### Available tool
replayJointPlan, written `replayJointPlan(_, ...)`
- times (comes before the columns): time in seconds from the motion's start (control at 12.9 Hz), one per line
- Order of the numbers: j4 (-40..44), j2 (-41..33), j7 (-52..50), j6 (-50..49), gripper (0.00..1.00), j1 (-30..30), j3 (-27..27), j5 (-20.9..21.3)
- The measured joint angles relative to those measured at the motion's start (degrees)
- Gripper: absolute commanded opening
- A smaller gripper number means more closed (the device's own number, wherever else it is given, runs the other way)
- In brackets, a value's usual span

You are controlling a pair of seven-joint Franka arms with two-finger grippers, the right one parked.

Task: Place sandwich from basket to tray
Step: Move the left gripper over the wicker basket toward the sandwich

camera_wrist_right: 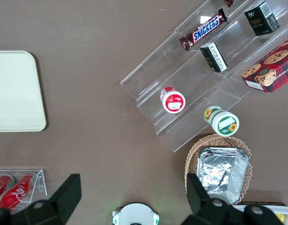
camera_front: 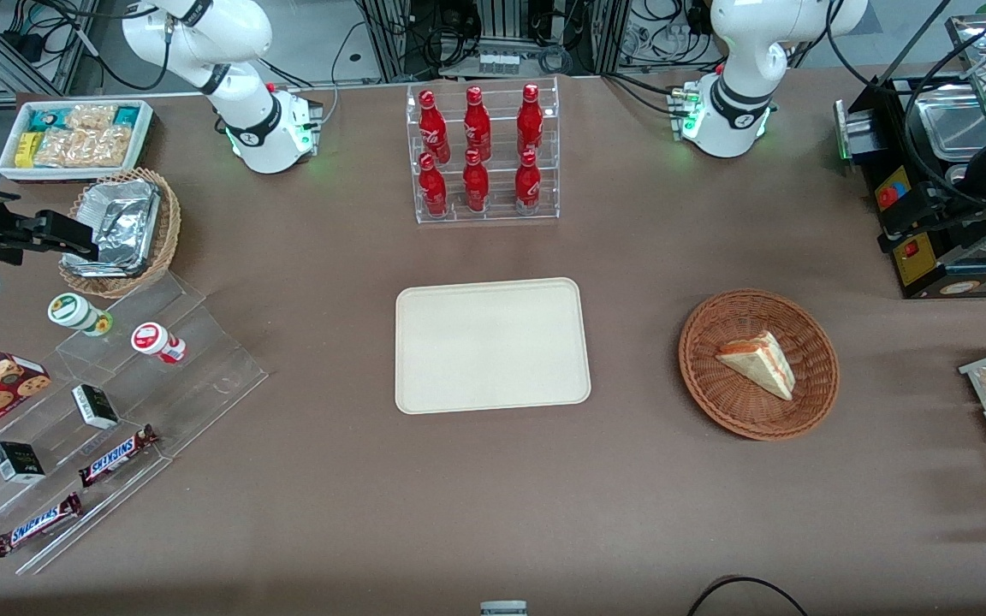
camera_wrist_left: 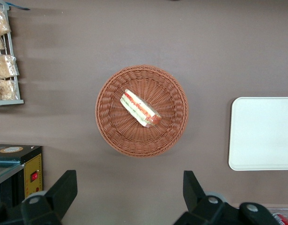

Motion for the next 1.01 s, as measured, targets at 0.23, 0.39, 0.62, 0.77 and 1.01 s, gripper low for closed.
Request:
replayJointPlan(0.23, 0.0, 0.2, -0.3, 0.0, 1.0, 0.0, 0.0, 0.0)
replayJointPlan(0.39, -0.1, 1.3, -0.5, 0.0, 1.0, 0.0, 0.0, 0.2)
replayJointPlan(0.62, -0.2, 5.1, -1.4, 0.7, 1.0, 0.0, 0.0, 0.6)
replayJointPlan(0.77, -0.4, 8.3, -3.0, 2.4, 1.0, 0.0, 0.0, 0.7)
replayJointPlan(1.01, -3.9, 11.5, -3.4, 9.5, 1.0, 0.0, 0.0, 0.8)
